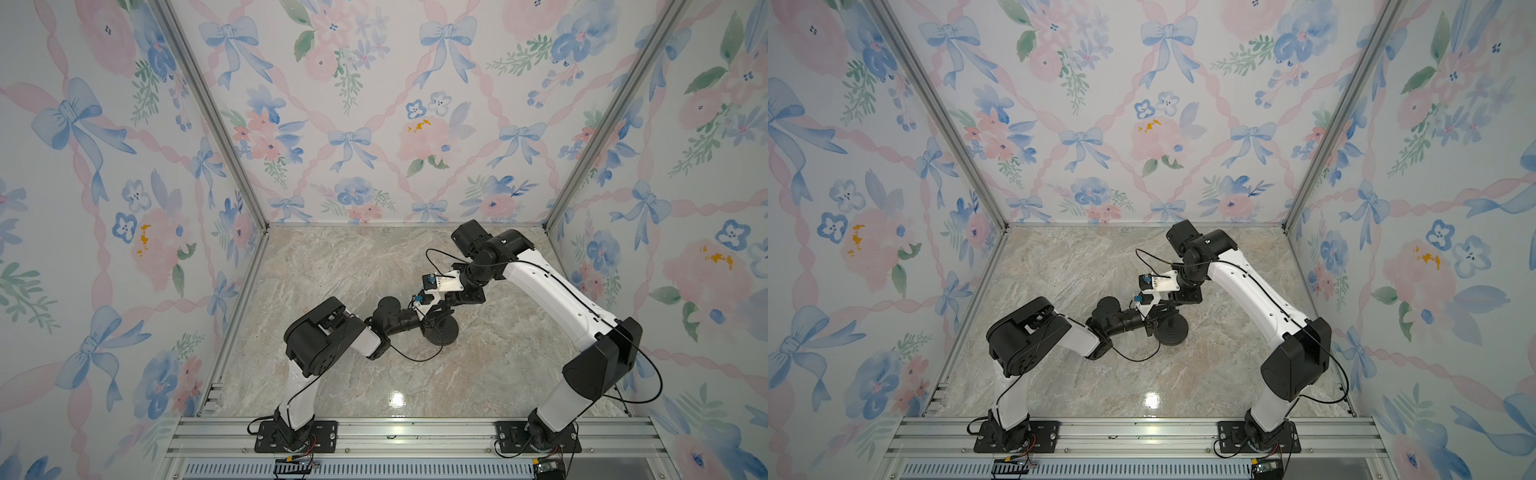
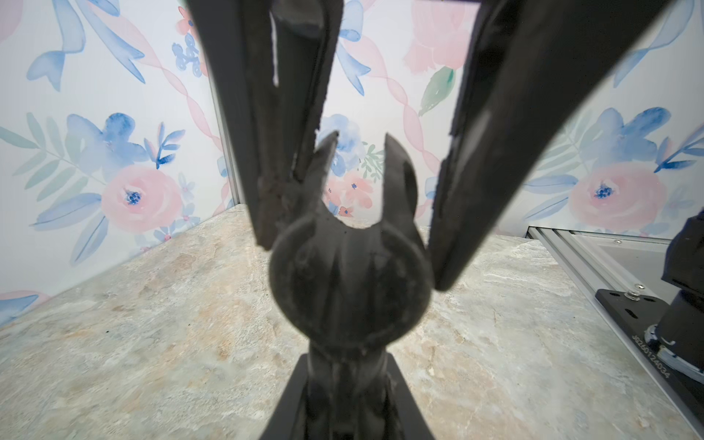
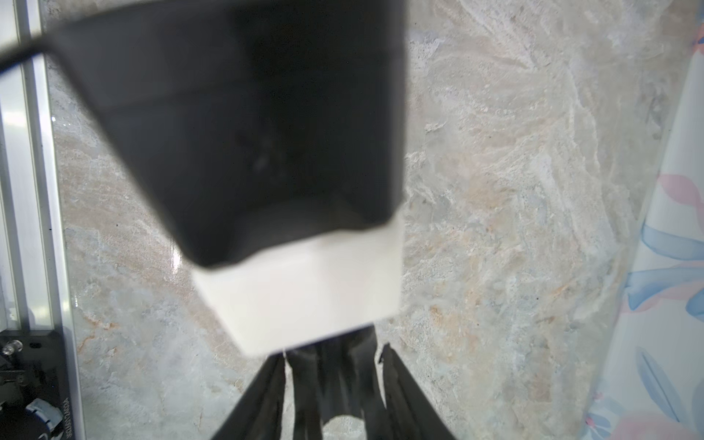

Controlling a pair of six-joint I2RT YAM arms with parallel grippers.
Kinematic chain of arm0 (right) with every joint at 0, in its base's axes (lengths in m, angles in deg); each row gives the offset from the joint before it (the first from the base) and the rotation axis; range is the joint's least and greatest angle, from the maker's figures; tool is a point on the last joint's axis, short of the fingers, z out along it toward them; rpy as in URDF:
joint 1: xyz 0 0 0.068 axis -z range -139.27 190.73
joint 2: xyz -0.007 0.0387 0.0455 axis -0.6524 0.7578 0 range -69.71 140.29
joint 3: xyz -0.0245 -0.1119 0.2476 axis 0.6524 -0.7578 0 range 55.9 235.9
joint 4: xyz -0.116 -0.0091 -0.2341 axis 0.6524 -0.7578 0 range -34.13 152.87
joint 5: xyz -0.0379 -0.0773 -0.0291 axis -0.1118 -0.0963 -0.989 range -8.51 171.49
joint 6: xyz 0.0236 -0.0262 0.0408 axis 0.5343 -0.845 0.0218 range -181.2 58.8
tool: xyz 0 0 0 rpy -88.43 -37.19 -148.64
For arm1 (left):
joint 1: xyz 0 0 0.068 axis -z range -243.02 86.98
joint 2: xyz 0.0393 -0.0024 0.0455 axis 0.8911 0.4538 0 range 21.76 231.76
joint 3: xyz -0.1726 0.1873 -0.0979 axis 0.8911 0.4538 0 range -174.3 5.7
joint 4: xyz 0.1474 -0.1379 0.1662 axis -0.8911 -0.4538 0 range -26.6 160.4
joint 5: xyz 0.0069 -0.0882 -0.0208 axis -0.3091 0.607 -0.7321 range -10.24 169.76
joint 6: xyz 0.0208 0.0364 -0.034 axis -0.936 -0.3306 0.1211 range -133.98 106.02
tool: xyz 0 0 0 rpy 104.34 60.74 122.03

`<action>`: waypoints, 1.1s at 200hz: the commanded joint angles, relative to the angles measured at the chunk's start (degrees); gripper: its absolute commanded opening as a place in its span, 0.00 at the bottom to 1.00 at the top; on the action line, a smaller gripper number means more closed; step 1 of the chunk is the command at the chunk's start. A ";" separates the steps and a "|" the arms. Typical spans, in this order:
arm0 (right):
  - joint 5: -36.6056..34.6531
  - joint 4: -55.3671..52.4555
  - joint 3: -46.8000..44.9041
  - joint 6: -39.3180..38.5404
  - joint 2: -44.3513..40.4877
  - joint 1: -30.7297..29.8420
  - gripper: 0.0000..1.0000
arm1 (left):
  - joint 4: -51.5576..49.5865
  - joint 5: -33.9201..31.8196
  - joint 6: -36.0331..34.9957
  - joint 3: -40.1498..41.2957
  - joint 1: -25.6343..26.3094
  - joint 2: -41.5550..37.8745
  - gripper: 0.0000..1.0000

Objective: Assemble a microphone stand
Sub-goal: Screw the microphone stand pole into the microphone stand base.

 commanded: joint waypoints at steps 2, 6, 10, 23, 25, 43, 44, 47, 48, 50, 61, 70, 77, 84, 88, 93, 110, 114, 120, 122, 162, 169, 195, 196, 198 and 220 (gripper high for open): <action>-0.47 -0.92 0.25 8.69 0.83 0.04 0.33 | -0.95 -0.77 0.37 0.57 -0.83 -0.74 0.11; -0.45 -0.85 0.04 9.85 0.85 -0.05 0.32 | -0.98 -0.98 0.50 0.57 -0.83 -0.70 0.13; -0.68 -0.71 -0.26 11.14 0.84 -0.27 0.30 | -0.95 -1.19 0.62 0.57 -0.83 -0.81 0.13; -2.36 -0.23 -1.35 16.11 1.15 -1.13 0.28 | -0.91 -1.58 0.72 0.54 -0.92 -0.87 0.19; -2.81 -0.15 -1.46 17.14 1.26 -1.30 0.28 | -0.94 -1.59 0.75 0.56 -0.92 -0.91 0.20; -5.86 -0.43 -2.85 24.03 1.97 -2.97 0.26 | -0.97 -1.89 0.89 0.36 -0.89 -1.01 0.26; -6.08 -0.46 -2.94 24.39 1.98 -3.01 0.26 | -0.98 -1.89 0.90 0.38 -0.90 -1.01 0.26; -6.68 -0.54 -3.16 25.53 2.10 -3.39 0.26 | -0.95 -1.88 0.90 0.32 -0.92 -0.86 0.26; -6.80 -0.60 -3.22 25.98 2.14 -3.45 0.26 | -0.97 -1.88 0.90 0.36 -0.92 -0.93 0.26; -7.21 -0.71 -3.34 26.84 2.23 -3.62 0.26 | -0.91 -1.99 0.90 0.39 -0.92 -0.99 0.26; -9.16 -1.09 -3.63 31.56 2.76 -4.47 0.26 | -0.90 -2.01 0.99 0.22 -0.92 -0.93 0.27; -10.89 -1.64 -3.80 35.62 3.17 -5.13 0.26 | -0.91 -2.27 1.14 0.05 -0.91 -0.94 0.30; -11.56 -2.33 -3.90 39.13 3.49 -5.49 0.26 | -0.95 -2.47 1.25 -0.06 -0.91 -1.03 0.31; -12.54 -2.95 -3.78 42.48 3.91 -5.73 0.25 | -0.96 -2.50 1.28 -0.15 -0.92 -1.06 0.31; -13.28 -3.21 -3.58 44.93 4.13 -5.82 0.24 | -0.98 -2.67 1.38 -0.13 -0.92 -1.01 0.32; -14.12 -3.45 -3.49 48.03 4.34 -5.89 0.23 | -0.98 -2.82 1.42 -0.22 -0.92 -0.96 0.33; -14.53 -3.84 -3.93 56.72 4.48 -6.13 0.24 | -0.90 -3.19 1.52 -0.39 -0.91 -1.05 0.34; -14.27 -3.62 -4.30 58.04 4.33 -6.33 0.24 | -0.92 -3.28 1.59 -0.39 -0.87 -1.01 0.34; -14.03 -2.95 -5.10 59.54 3.82 -6.69 0.25 | -0.98 -3.40 1.65 -0.48 -0.92 -0.98 0.34; -14.07 -2.66 -5.41 60.10 3.59 -6.84 0.25 | -0.98 -3.38 1.64 -0.55 -0.92 -1.00 0.34; -12.58 -0.89 -7.51 71.05 1.38 -8.11 0.26 | -0.98 -3.63 1.69 -0.57 -0.91 -1.17 0.36; -11.60 -0.67 -7.35 73.47 1.64 -8.07 0.26 | -0.93 -3.64 1.74 -0.57 -0.87 -1.10 0.36; -9.00 -0.56 -6.02 78.03 2.79 -8.51 0.26 | -0.90 -3.73 1.93 -0.92 -0.87 -0.86 0.36; -9.01 -0.47 -6.01 78.24 2.79 -8.55 0.26 | -0.94 -3.73 1.90 -0.97 -0.90 -0.94 0.36; -9.02 -0.37 -5.97 78.60 2.79 -8.52 0.26 | -0.97 -3.77 1.88 -1.00 -0.91 -0.90 0.36; -7.73 0.22 -4.85 82.43 3.13 -8.34 0.25 | -0.92 -3.79 1.97 -1.10 -0.91 -0.83 0.36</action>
